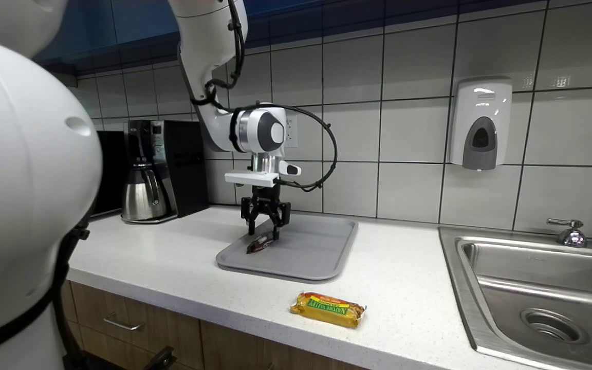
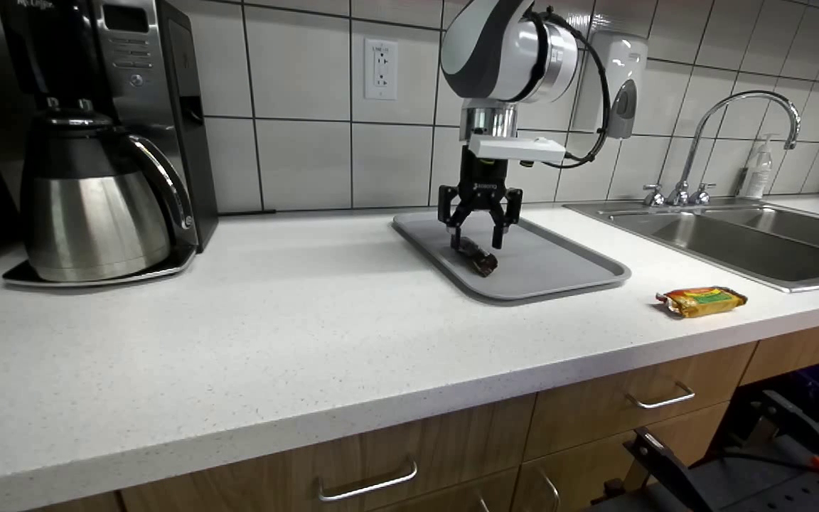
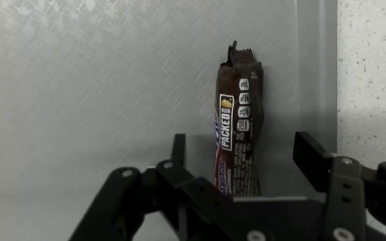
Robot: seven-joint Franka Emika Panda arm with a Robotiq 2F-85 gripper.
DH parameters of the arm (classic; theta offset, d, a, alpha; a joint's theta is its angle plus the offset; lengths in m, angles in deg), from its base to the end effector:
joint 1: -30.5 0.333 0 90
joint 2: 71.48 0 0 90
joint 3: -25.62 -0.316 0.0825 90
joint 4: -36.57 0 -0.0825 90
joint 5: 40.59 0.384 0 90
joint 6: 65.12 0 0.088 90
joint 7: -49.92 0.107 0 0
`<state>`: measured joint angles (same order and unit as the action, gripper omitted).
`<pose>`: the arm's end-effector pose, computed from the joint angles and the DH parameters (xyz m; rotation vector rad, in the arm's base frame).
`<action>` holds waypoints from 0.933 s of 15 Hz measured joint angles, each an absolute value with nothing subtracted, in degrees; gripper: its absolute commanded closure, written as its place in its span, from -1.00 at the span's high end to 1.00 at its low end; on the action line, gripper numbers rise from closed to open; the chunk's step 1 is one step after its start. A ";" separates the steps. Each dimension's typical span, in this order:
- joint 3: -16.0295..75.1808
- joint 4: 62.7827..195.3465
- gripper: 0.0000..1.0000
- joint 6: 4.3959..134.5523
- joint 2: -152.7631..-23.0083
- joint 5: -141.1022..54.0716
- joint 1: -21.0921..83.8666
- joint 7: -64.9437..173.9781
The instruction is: Put the packets on the grey tray.
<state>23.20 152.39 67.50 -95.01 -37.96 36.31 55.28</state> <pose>0.5833 0.0848 0.2358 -3.1010 -0.0225 0.1898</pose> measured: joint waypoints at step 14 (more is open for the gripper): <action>24.74 157.89 1.00 64.78 -83.78 -37.97 34.62 55.27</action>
